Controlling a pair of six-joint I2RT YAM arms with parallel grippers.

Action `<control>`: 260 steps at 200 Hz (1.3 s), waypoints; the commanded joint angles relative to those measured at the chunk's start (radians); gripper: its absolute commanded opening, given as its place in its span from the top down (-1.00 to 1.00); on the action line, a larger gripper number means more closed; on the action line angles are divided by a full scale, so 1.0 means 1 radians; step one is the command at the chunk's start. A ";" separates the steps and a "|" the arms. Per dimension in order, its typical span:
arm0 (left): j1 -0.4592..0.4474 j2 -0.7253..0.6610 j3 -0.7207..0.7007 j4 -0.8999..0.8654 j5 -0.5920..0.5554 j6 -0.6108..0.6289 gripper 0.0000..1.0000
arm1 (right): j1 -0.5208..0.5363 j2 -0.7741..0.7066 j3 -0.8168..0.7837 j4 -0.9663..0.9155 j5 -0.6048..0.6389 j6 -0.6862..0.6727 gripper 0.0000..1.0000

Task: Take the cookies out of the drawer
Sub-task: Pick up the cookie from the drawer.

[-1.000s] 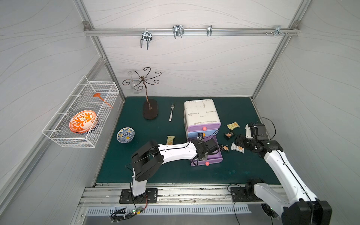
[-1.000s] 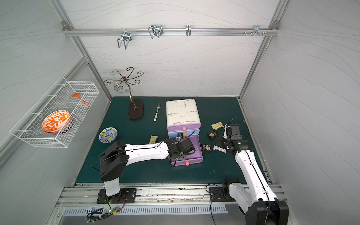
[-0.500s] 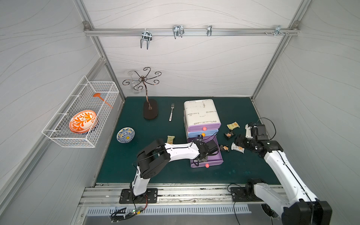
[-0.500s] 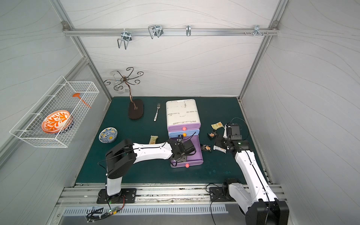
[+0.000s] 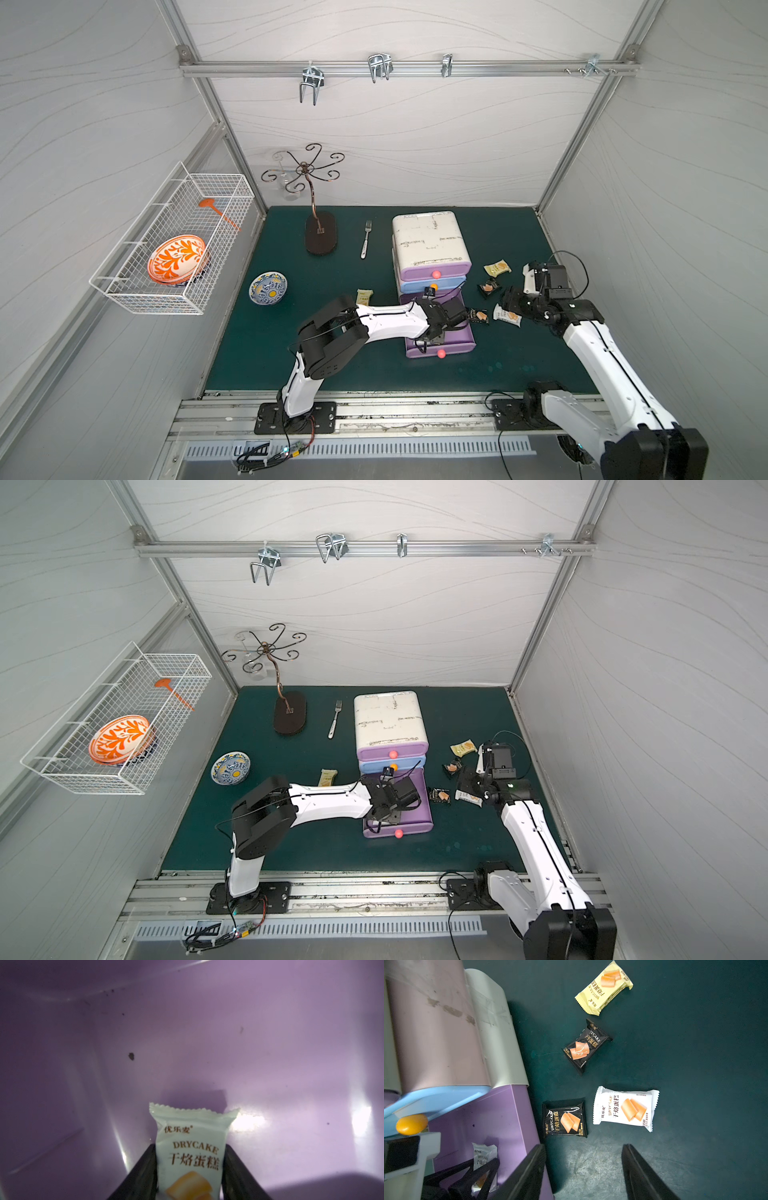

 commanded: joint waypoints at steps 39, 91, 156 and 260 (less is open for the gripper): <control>0.016 0.043 0.017 0.005 0.007 0.044 0.26 | -0.005 -0.001 -0.005 -0.001 -0.005 -0.015 -0.28; 0.015 -0.052 0.051 -0.007 0.003 0.108 0.34 | -0.005 -0.020 -0.003 -0.012 0.009 -0.008 -0.28; -0.004 -0.199 0.069 -0.070 0.055 0.170 0.38 | -0.005 -0.043 -0.010 -0.027 0.027 0.005 -0.28; -0.003 -0.752 -0.283 -0.326 0.016 -0.023 0.38 | -0.003 -0.042 0.041 -0.037 -0.168 0.046 -0.27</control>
